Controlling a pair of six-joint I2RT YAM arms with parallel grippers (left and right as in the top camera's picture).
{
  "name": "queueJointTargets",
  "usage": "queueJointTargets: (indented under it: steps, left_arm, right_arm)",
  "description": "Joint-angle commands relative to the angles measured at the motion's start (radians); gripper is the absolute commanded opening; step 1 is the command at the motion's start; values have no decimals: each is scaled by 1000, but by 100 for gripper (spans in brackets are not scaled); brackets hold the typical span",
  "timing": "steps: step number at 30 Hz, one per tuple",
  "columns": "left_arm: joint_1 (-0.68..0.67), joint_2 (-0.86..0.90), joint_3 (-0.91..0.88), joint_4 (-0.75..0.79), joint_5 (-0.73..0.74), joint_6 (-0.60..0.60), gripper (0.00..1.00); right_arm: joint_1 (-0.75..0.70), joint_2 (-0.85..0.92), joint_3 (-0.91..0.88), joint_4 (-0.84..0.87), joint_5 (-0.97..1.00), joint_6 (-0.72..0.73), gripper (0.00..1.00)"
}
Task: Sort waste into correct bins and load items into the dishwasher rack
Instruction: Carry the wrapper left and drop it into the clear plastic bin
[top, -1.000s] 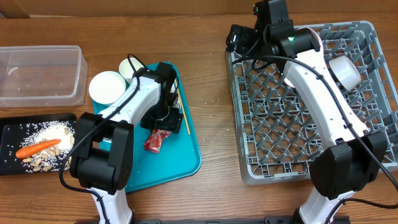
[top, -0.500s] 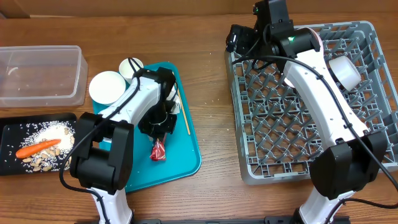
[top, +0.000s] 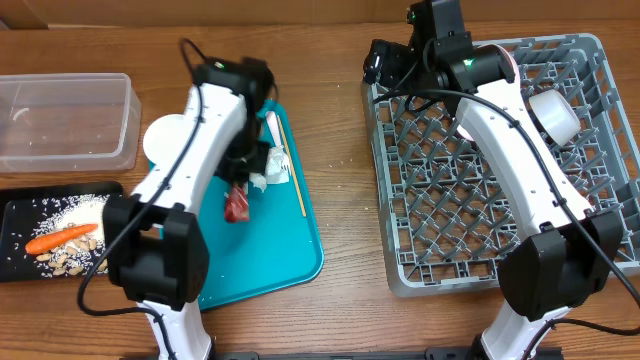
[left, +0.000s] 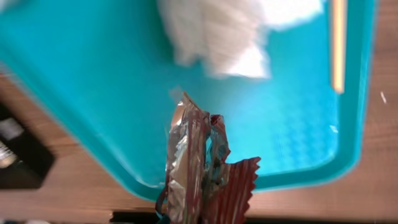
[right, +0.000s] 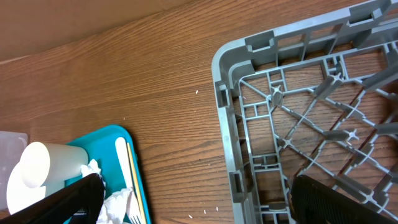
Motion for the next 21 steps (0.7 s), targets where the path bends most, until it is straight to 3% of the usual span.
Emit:
queueJointTargets:
  steps: [1,10,16,21]
  left_arm:
    - [99,-5,99,-7,-113,-100,4]
    - [393,-5,241,40,45,-116,4]
    - [536,-3,238,292,121,-116,4]
    - [618,3,238,468,98,-131,4]
  right_arm:
    - [0,-18,16,5,10,1,100]
    - [0,-18,16,5,10,1,100]
    - [0,-19,16,5,10,1,100]
    - [0,-18,16,5,10,1,100]
